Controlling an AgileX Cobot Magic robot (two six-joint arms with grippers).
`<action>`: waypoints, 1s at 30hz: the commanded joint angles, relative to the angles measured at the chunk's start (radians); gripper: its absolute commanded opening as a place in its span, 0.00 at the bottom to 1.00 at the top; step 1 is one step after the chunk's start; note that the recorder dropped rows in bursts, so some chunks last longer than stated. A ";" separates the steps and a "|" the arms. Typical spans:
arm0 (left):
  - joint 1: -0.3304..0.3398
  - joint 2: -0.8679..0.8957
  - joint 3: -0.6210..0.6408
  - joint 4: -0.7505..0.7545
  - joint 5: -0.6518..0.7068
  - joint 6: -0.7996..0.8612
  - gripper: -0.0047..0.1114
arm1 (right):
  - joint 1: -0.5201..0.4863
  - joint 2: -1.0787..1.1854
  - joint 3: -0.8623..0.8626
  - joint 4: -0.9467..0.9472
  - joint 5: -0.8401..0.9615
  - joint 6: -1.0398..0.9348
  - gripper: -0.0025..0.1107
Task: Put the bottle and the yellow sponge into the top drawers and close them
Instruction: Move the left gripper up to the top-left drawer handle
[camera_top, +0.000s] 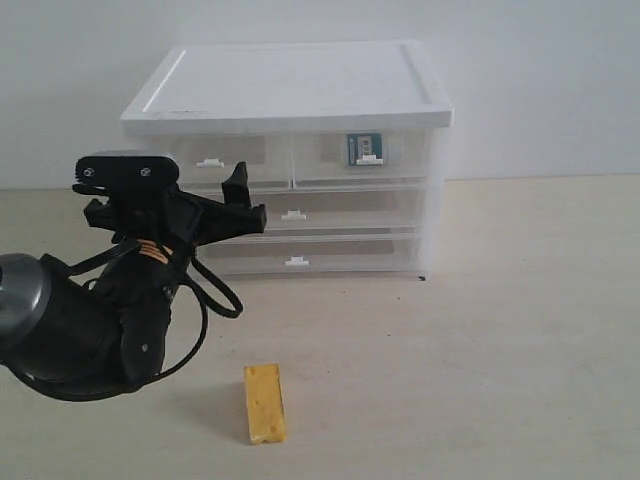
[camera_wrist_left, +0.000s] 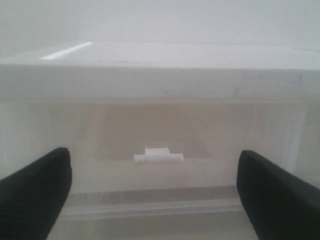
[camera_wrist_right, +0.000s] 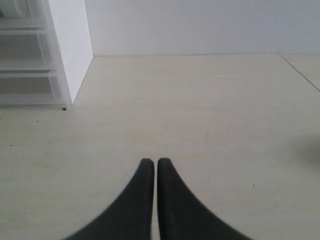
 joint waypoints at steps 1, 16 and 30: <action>0.028 0.014 -0.010 -0.003 -0.010 0.006 0.75 | 0.000 -0.006 0.005 -0.001 -0.007 -0.008 0.02; 0.062 0.048 -0.087 0.055 -0.010 -0.027 0.74 | 0.000 -0.006 0.005 -0.001 -0.009 -0.005 0.02; 0.085 0.048 -0.133 0.107 0.059 -0.022 0.48 | 0.000 -0.006 0.005 -0.001 -0.009 -0.005 0.02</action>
